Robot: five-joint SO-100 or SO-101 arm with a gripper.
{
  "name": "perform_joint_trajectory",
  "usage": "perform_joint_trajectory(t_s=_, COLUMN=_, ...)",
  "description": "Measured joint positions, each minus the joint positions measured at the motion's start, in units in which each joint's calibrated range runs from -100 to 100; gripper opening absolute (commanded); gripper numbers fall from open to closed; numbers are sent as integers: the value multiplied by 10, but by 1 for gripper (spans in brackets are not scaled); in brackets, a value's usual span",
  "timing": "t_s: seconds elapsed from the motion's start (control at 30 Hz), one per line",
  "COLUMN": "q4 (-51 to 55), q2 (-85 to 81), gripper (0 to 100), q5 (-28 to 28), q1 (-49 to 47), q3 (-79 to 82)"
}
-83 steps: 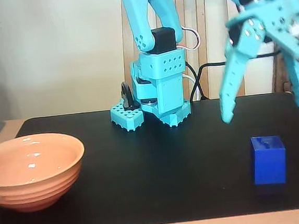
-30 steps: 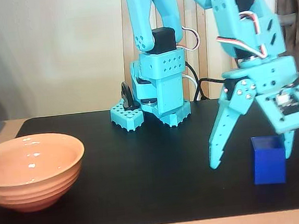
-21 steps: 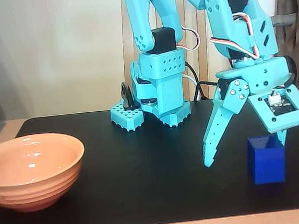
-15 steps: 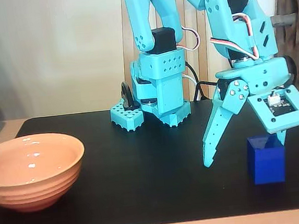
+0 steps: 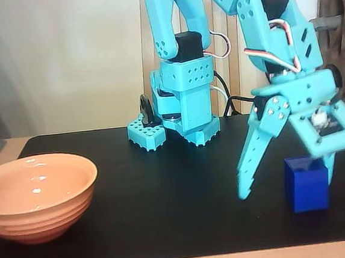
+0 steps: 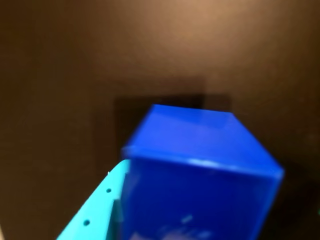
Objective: Place the blue cube in the orange bowl.
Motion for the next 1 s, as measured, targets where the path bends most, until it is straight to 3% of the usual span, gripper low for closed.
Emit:
perform_joint_trajectory(t_s=0.67, q4=0, q2=17, gripper=41, q5=1, q1=30, q3=0)
perform_joint_trajectory(t_s=1.0, q4=2, q2=16, gripper=17, q5=2, q1=46, q3=0)
